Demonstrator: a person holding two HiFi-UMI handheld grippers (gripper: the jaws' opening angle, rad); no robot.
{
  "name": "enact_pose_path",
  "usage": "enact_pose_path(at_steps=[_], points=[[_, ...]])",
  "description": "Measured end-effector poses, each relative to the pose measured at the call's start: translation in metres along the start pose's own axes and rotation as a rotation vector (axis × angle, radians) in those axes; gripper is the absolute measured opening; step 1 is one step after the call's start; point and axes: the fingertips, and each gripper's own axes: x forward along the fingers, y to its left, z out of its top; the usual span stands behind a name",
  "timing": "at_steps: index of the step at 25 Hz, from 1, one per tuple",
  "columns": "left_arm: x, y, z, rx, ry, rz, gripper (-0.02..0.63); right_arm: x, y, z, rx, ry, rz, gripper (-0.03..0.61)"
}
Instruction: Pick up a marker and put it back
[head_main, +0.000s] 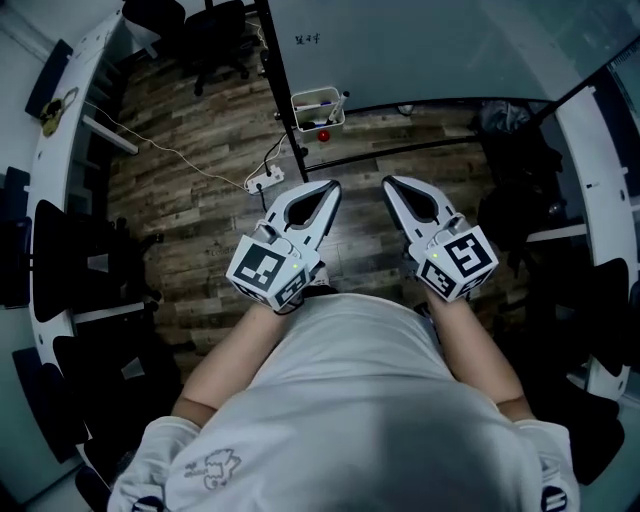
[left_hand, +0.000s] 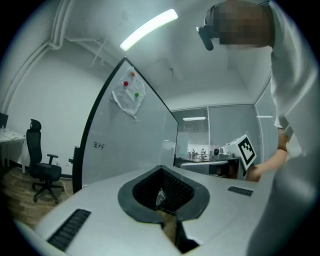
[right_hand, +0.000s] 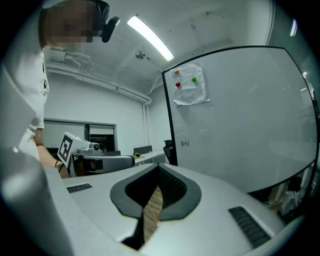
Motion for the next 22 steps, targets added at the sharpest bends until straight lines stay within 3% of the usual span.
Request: enact_pose_path(at_steps=[12,22], points=[[-0.01,-0.096,-0.013,0.003,0.004,0.0,0.005,-0.093,0.023,-0.016,0.01,0.018,0.034,0.009],[-0.019,-0.131,-0.019,-0.002,-0.004,-0.001,0.005,-0.126,0.037,-0.019,0.008,0.017,0.041,0.009]])
